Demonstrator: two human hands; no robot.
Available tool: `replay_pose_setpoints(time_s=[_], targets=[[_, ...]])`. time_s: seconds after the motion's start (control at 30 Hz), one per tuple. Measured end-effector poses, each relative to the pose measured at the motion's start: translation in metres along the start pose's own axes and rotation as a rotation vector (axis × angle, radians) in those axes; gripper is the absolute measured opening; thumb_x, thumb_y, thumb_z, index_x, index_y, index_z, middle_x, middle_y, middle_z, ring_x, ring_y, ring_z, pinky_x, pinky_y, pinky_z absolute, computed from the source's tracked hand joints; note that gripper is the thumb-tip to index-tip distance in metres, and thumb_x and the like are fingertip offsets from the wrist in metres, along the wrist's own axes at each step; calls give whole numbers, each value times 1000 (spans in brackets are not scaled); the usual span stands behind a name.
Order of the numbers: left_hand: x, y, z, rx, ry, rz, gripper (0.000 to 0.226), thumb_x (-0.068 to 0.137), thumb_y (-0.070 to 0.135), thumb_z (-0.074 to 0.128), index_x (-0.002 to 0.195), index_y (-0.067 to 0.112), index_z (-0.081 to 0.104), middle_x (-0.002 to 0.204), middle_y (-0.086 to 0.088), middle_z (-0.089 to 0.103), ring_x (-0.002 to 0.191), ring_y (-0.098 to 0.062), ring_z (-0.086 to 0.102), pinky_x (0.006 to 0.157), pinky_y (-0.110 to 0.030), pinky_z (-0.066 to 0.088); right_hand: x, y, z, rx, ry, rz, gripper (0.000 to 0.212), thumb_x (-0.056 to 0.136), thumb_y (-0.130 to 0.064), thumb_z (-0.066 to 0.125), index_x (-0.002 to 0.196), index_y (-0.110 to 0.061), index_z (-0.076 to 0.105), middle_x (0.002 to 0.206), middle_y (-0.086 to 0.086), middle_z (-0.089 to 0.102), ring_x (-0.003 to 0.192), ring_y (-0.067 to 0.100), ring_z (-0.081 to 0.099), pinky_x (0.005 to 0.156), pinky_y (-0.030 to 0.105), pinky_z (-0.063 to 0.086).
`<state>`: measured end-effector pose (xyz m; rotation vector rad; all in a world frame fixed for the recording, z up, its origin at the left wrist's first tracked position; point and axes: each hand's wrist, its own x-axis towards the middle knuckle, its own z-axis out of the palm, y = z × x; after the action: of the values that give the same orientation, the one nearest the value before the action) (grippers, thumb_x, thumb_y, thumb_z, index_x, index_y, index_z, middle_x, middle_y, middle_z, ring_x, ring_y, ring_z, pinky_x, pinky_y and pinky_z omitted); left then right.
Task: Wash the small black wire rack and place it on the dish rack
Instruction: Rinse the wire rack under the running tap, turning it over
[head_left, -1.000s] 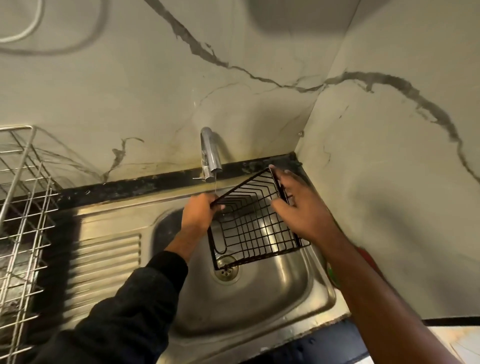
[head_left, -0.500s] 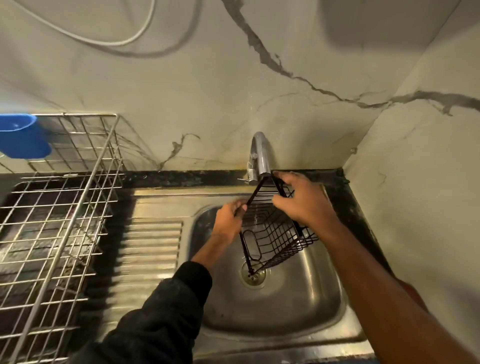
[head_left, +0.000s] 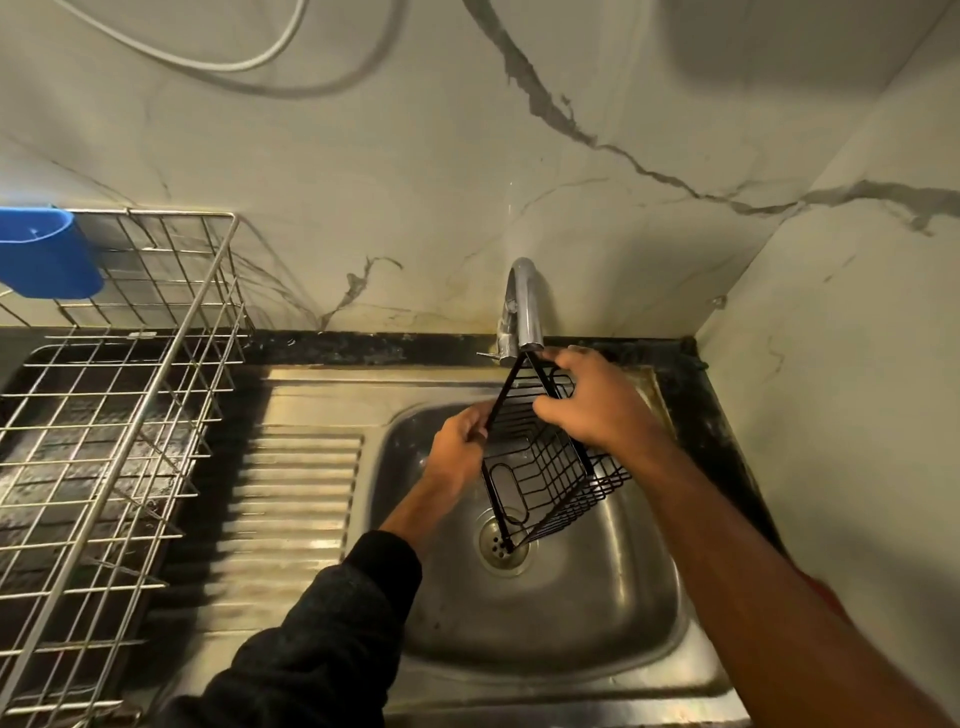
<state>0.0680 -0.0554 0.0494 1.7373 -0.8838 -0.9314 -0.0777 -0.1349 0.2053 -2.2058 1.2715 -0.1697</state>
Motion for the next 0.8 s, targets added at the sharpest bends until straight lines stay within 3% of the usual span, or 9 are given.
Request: replay_pose_setpoints(time_s=[0.1, 0.2, 0.37, 0.53, 0.63, 0.8], targets=[[2, 3, 2, -14, -9, -10, 51, 100, -8, 45, 140, 19, 60, 131, 4, 69, 124, -7, 60, 108, -19, 42, 1, -1, -5, -24, -35, 5, 71, 83, -34, 74, 147, -31, 46, 157, 5, 39, 137, 24, 47, 110, 47, 44], [1, 6, 2, -41, -1, -19, 46, 101, -7, 47, 138, 15, 61, 129, 1, 70, 123, -10, 62, 112, -26, 43, 3, -6, -9, -38, -86, -2, 74, 77, -37, 75, 146, -30, 47, 143, 4, 54, 117, 24, 62, 98, 47, 54], [-1, 9, 0, -61, 51, -45, 34, 102, 3, 53, 131, 16, 65, 122, 1, 72, 117, -13, 65, 105, -26, 47, 6, -17, -11, -94, -123, -39, 61, 77, -33, 76, 134, -21, 56, 116, 1, 64, 88, 17, 65, 78, 38, 58], [-2, 12, -3, -82, 99, -79, 32, 103, 11, 55, 133, 16, 64, 121, 4, 71, 109, -8, 65, 77, -2, 43, 11, -24, -6, -120, -137, -71, 64, 75, -33, 78, 131, -17, 53, 118, 0, 61, 91, 15, 63, 83, 40, 57], [0, 12, -5, -26, 129, -86, 29, 105, 17, 53, 131, 15, 65, 120, -1, 72, 101, -8, 65, 72, -3, 42, 12, -24, -4, -119, -141, -78, 68, 73, -34, 79, 133, -19, 50, 114, 0, 61, 89, 13, 62, 80, 38, 57], [0, 14, -6, 100, 178, -41, 29, 107, 20, 48, 129, 11, 66, 116, -4, 72, 101, -12, 64, 76, -10, 44, 8, -22, -4, -141, -143, -110, 86, 77, -31, 80, 150, -15, 37, 138, 4, 51, 106, 15, 53, 82, 30, 45]])
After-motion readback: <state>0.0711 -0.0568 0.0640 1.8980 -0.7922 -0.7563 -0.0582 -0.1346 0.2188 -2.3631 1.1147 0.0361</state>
